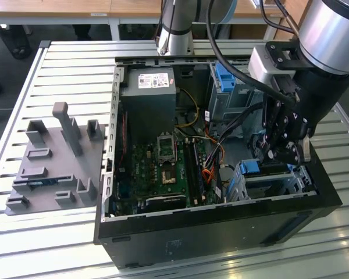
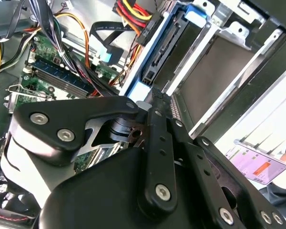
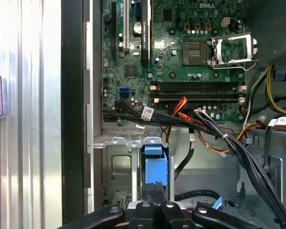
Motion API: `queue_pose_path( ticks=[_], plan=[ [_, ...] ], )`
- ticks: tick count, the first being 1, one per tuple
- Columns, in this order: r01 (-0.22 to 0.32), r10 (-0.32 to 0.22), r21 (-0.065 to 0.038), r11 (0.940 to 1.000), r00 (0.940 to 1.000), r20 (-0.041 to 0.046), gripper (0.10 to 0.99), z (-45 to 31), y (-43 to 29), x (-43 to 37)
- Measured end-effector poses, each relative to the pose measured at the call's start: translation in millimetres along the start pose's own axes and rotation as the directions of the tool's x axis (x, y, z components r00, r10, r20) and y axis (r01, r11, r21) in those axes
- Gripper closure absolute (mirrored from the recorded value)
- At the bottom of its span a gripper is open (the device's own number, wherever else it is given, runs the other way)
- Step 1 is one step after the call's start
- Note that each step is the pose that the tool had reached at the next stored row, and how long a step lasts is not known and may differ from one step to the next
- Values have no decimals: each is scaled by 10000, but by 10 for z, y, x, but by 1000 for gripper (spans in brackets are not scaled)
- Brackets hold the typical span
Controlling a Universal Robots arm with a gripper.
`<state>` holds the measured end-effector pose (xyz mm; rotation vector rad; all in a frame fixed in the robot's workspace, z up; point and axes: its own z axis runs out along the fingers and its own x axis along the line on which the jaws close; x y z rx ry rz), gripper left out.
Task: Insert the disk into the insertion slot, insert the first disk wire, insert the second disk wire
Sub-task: 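Insert the first disk wire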
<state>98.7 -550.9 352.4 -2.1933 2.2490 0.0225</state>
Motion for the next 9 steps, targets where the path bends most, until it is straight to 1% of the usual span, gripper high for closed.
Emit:
queue_pose_path(
  ticks=[2,4,7,9],
  plan=[
    [0,0,-1,10000,10000,0,980,0,-6,-1],
    [0,0,-1,10000,10000,-1,980,-17,-7,0],
    [0,0,0,10000,10000,-1,980,-87,-7,-1],
    [1,-1,-1,10000,10000,1,980,-113,-8,-1]
  ],
)
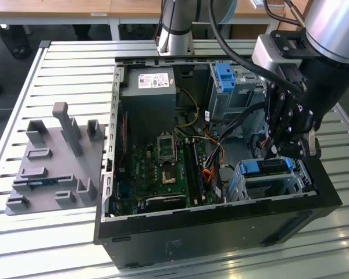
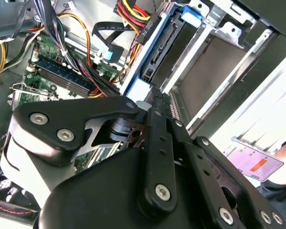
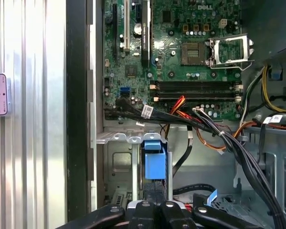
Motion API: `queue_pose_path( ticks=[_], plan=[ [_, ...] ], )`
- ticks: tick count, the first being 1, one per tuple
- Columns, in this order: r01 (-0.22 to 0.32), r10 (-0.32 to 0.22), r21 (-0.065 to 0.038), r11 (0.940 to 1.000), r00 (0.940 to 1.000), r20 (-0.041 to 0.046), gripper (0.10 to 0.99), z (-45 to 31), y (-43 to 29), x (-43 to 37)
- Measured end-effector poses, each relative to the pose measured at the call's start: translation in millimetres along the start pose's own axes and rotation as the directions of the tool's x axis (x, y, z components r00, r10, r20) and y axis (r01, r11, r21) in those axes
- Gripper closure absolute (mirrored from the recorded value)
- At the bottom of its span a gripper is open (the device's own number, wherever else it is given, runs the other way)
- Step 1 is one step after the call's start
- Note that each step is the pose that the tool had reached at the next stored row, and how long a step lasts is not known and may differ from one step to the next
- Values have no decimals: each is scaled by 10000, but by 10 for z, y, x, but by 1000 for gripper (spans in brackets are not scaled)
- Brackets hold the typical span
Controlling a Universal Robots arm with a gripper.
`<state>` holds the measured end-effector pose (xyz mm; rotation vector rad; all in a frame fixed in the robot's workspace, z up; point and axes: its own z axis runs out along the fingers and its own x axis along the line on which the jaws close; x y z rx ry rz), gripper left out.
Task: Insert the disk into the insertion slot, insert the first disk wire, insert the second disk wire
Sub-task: 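Insert the first disk wire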
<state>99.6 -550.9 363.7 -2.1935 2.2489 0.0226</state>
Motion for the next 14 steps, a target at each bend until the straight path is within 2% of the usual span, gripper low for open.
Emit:
queue_pose_path(
  ticks=[8,14],
  plan=[
    [-1,1,-1,10000,10000,4,980,-3,-130,-9],
    [-8,8,0,10000,10000,5,980,-5,-150,-21]
  ],
)
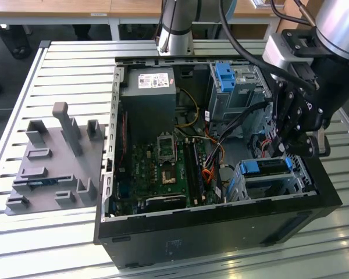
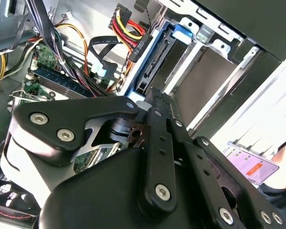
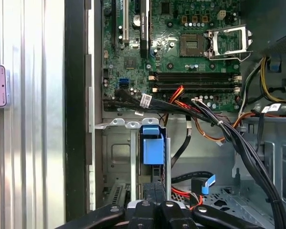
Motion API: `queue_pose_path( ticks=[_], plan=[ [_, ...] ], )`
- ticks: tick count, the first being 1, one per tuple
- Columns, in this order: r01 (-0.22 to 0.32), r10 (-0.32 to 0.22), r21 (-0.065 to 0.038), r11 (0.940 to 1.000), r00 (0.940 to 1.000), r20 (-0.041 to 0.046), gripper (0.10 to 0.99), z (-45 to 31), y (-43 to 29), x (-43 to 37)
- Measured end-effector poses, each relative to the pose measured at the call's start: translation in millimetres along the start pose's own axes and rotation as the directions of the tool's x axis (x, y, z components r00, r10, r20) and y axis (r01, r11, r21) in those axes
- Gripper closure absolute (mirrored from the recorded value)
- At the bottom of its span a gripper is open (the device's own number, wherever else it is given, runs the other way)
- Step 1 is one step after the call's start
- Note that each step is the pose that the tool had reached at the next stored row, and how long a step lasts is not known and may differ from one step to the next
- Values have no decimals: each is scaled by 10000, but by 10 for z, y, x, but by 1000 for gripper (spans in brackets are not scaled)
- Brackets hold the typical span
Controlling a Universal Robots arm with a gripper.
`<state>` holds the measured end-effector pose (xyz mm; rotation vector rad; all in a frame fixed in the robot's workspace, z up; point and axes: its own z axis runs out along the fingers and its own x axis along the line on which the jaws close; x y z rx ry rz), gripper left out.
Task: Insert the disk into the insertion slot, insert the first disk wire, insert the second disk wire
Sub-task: 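Insert the first disk wire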
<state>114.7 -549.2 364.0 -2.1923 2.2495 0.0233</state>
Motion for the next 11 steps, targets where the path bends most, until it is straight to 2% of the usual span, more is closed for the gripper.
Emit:
queue_pose_path(
  ticks=[5,9,11],
  plan=[
    [-95,95,1,10000,10000,3,980,2,-40,-47],
    [-101,101,-3,9999,9999,46,980,13,-126,-72],
    [-144,144,-5,9999,9999,48,980,17,-145,-88]
  ],
)
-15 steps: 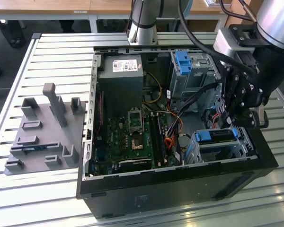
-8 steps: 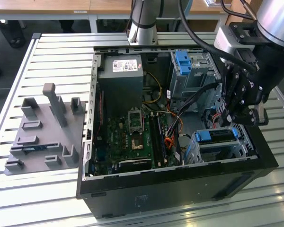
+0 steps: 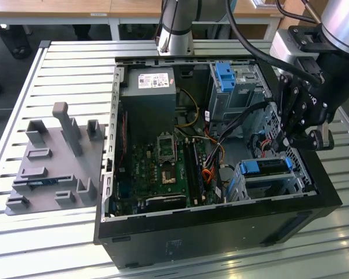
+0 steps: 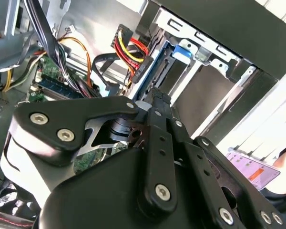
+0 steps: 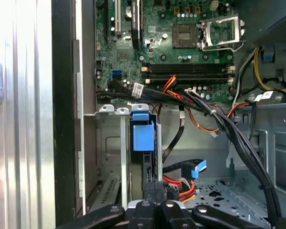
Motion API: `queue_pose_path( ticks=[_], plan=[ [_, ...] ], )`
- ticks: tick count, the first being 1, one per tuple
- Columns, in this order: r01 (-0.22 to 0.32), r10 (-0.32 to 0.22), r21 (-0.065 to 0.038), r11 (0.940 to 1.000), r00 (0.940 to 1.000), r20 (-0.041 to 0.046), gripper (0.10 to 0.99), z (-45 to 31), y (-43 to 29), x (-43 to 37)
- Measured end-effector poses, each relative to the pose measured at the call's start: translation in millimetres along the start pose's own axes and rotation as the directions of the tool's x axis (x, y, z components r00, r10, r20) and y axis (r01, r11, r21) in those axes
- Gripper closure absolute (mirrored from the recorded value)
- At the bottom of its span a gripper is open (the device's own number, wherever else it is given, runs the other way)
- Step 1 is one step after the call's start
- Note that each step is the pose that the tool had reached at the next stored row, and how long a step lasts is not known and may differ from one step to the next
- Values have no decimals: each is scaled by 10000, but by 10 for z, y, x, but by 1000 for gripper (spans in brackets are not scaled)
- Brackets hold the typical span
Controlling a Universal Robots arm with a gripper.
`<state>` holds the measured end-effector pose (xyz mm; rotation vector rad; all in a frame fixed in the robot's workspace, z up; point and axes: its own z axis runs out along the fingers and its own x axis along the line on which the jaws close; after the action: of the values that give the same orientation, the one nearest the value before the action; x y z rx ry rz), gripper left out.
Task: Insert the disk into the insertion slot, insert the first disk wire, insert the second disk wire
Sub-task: 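Insert the first disk wire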
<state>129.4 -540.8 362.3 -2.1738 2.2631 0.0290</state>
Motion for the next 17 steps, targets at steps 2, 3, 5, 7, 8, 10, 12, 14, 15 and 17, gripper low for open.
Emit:
queue_pose_path(
  ticks=[2,3,5,7,8,10,12,14,15,17],
  plan=[
    [-117,117,2,9999,9999,1,980,4,-6,-11],
    [-183,183,3,9998,9998,3,980,6,-7,-17],
    [-239,239,4,9997,9997,4,973,9,-8,-37],
    [-276,276,4,9996,9996,10,855,11,-9,-54],
    [-297,297,4,9996,9996,16,855,13,-11,-60],
    [-370,370,4,9993,9993,20,796,20,-15,-71],
    [-474,474,5,9989,9989,21,733,29,-19,-82],
    [-555,555,3,9985,9985,22,733,42,-26,-96],
    [-577,577,-2,9983,9983,22,733,51,-30,-107],
    [-606,606,-6,9982,9982,21,733,70,-37,-136]
  ],
)
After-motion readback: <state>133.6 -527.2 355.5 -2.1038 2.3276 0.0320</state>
